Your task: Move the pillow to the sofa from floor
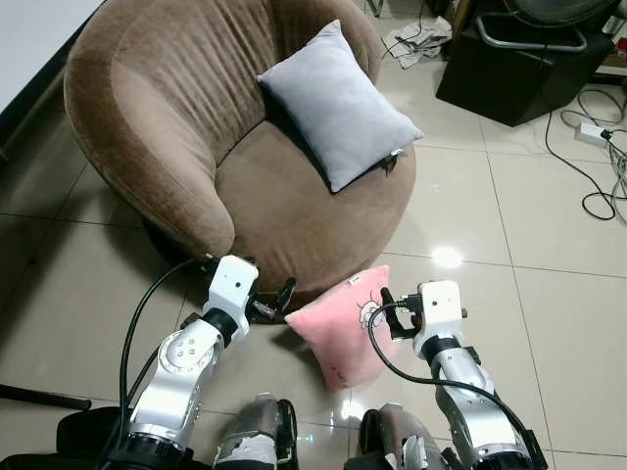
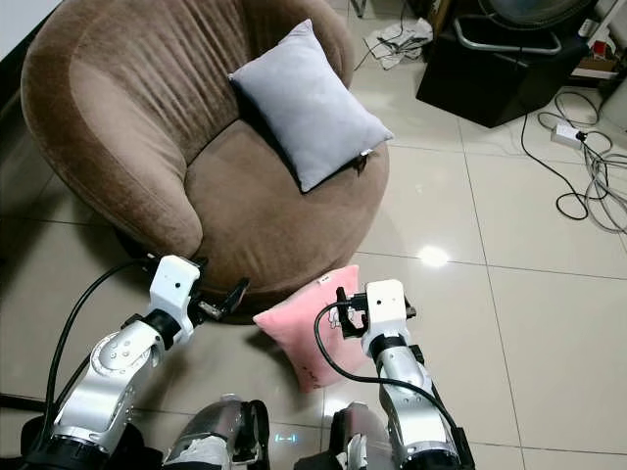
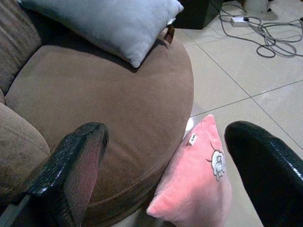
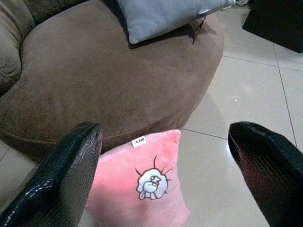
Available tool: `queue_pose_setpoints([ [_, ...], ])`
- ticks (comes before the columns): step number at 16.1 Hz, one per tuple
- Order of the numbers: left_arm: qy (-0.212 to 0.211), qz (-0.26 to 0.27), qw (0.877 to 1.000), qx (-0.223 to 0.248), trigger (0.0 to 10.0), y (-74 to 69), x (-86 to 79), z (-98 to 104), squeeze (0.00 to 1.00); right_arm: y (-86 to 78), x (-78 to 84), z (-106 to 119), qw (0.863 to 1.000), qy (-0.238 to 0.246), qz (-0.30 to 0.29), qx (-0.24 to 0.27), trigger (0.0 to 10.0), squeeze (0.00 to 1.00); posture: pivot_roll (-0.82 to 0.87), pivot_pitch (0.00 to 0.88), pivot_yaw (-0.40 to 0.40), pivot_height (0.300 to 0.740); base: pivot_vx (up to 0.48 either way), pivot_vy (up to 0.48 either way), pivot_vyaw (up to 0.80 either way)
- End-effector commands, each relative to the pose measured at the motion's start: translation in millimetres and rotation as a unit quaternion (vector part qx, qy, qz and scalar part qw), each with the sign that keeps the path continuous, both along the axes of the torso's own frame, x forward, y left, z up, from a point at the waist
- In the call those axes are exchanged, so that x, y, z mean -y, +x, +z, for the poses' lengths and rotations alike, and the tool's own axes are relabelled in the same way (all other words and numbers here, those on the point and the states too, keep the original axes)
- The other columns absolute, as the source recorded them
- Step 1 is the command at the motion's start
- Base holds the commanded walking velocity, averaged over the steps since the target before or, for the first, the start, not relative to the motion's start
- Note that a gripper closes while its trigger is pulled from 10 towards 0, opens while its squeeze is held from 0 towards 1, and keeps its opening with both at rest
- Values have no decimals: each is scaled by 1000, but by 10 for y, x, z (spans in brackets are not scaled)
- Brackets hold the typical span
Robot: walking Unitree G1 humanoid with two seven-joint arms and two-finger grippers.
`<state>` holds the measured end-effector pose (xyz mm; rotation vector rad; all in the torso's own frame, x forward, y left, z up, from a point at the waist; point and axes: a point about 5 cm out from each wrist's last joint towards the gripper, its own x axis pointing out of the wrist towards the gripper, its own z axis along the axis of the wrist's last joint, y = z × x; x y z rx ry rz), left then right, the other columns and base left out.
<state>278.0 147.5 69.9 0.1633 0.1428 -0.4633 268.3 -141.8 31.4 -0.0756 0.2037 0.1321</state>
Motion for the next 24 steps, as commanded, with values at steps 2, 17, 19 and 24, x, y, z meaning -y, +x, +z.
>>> queue_pose_setpoints([
  [2,-3,8,1000,-15,0,-6,-44,-63,0,-22,15,-45,1000,1,-1,-14,10000,0,78,207,-11,695,0,0,0],
  [17,20,37,999,-13,10000,42,-122,-135,1000,-12,2,-35,1000,2,-2,-16,10000,0,67,223,-13,695,0,0,0],
  [19,20,38,999,-11,10000,48,-123,-133,1000,-9,10,-34,1000,1,-3,-16,10000,0,66,222,-14,695,0,0,0],
  [24,-34,85,995,-30,10000,47,-208,-158,1000,-29,29,-16,1000,3,0,-15,10000,0,87,197,-23,695,0,0,0],
])
